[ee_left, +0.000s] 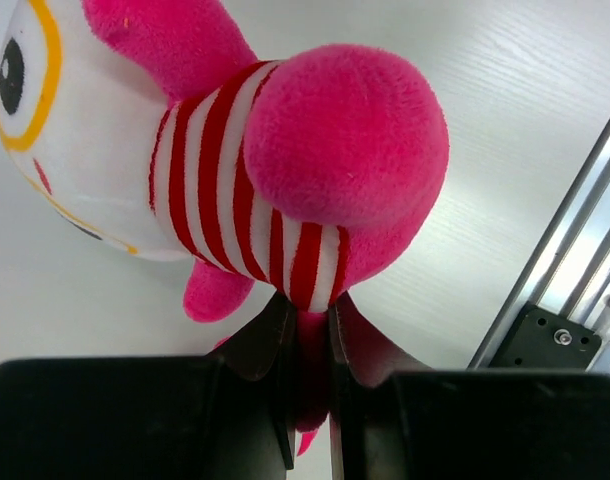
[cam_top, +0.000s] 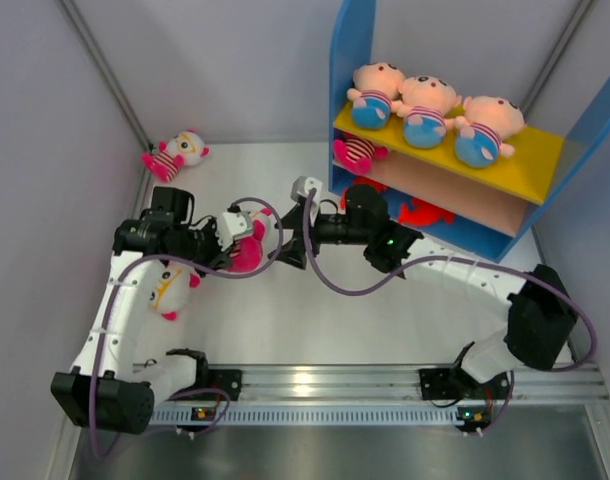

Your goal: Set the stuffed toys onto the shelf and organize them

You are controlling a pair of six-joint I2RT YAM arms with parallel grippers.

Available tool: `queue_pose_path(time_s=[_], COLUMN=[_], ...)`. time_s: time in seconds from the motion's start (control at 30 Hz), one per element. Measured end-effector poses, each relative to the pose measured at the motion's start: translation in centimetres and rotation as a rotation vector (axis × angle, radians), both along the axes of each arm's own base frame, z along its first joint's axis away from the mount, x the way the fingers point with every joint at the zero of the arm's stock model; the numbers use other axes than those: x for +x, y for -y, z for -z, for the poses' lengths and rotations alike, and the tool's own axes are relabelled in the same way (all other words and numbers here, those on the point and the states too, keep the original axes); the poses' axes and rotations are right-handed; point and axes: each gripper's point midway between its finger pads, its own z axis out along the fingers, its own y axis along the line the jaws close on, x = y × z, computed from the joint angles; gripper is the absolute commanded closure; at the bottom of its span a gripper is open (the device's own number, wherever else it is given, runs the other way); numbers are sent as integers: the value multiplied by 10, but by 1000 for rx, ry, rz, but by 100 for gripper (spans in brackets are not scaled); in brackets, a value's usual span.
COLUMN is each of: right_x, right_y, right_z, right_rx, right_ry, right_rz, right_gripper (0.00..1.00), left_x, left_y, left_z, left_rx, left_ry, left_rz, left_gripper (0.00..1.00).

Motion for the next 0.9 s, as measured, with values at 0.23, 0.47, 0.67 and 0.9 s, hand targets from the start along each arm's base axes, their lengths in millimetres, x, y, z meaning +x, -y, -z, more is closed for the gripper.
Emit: queue_pose_path(time_s=[0.23, 0.47, 0.67, 0.9], right_x=[-11, -1, 5, 2], right_y=[-46, -70, -78, -86], right_z=[19, 8, 24, 30], right_rx=[-4, 52, 47, 55], right_ry=[-65, -78, -121, -163], right_rz=[-69, -55, -33, -41], right_gripper=[25, 26, 33, 54], left_x=[-12, -17, -20, -22], left_y=[6, 7, 9, 10], left_z=[-19, -22, -22, -21], left_rx=[-49, -62, -80, -83], left_ry=[23, 10, -10, -25], left_rz=[-6, -23, -32, -38], left_gripper=[100, 100, 100, 100])
